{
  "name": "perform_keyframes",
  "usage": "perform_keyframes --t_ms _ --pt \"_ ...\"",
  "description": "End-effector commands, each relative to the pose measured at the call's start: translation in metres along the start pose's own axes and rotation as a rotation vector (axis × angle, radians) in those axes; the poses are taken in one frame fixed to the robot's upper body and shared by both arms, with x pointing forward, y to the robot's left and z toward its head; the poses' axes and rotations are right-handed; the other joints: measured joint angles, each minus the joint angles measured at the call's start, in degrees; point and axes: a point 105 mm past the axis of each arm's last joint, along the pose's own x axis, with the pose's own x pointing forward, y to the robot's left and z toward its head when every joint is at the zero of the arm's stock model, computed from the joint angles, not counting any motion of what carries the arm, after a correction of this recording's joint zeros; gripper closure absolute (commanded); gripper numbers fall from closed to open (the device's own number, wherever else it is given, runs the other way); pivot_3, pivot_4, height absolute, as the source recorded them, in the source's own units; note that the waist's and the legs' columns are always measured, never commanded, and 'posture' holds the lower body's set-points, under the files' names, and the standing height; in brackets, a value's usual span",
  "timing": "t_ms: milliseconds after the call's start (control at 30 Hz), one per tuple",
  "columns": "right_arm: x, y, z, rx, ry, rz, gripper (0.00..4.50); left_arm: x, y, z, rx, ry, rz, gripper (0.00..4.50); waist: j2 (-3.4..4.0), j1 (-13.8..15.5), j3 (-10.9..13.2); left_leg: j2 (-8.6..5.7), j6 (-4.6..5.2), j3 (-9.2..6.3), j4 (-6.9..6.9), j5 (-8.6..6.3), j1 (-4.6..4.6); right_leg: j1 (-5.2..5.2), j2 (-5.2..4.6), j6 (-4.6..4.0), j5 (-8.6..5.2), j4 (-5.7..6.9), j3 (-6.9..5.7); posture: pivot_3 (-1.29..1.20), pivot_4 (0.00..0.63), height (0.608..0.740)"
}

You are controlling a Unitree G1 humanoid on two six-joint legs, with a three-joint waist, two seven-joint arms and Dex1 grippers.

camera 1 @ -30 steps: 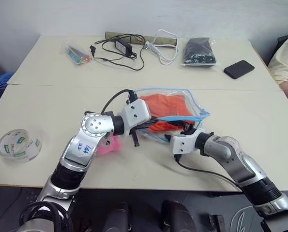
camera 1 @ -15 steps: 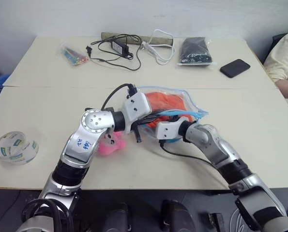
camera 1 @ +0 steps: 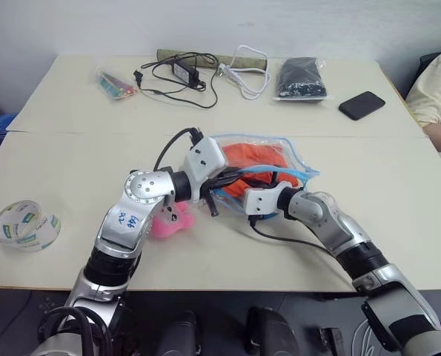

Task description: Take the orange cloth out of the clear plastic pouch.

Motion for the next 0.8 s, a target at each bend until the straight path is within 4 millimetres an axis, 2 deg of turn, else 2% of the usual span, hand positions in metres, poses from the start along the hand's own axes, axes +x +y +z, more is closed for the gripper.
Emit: perform_keyframes --t_ms 33,233,267,400,467,667,800 --pt "-0.005 -0.001 0.022 -0.052 -0.078 0.009 4.48 0.003 0.007 0.013 -0.010 -0.055 0.038 4.50 0.00 0.01 0.00 0.00 0.00 0.00 0.00 0.00 0.00 0.00 0.00 0.00 0.00 0.00 -0.01 0.00 0.150 0.740" --pt "-0.028 -0.023 0.068 -0.035 -0.258 0.019 4.48 0.015 0.011 0.013 -0.040 -0.055 0.066 4.50 0.00 0.00 0.00 -0.07 0.00 -0.05 0.01 0.00 0.00 -0.01 0.01 0.00 0.00 -0.01 0.00 0.00 0.150 0.740" --pt "-0.030 -0.024 0.070 -0.034 -0.262 0.022 4.48 0.016 0.011 0.014 -0.044 -0.059 0.065 4.50 0.00 0.00 0.00 -0.08 0.00 -0.06 0.01 0.00 -0.01 -0.01 0.01 0.00 0.00 -0.01 0.00 0.00 0.150 0.740" --pt "-0.043 -0.004 0.066 -0.112 -0.259 0.157 4.48 0.019 0.016 0.015 -0.066 -0.069 0.083 4.50 0.00 0.30 0.00 -0.10 0.00 -0.05 0.02 0.00 -0.01 0.02 -0.01 0.00 0.00 -0.03 -0.02 0.00 0.150 0.740" --pt "-0.049 -0.002 0.064 -0.121 -0.259 0.177 4.48 0.019 0.016 0.012 -0.059 -0.057 0.080 4.50 -0.01 0.24 0.01 -0.11 0.01 -0.03 0.02 -0.01 0.00 0.05 -0.01 0.01 0.00 -0.04 -0.03 0.00 0.150 0.740" --pt "-0.055 -0.012 0.067 -0.130 -0.278 0.154 4.48 0.022 0.002 0.000 0.024 -0.012 0.023 4.50 0.00 0.02 0.00 -0.11 0.01 -0.03 0.00 0.00 0.01 0.04 0.01 0.00 0.00 -0.05 -0.05 0.00 0.150 0.740" --pt "-0.066 -0.026 0.080 -0.088 -0.337 0.143 4.48 0.023 0.012 -0.018 0.134 0.075 0.089 4.50 -0.01 0.14 0.01 -0.13 0.01 -0.02 0.00 0.00 0.01 0.05 0.01 0.00 0.00 -0.05 -0.05 0.00 0.150 0.740"
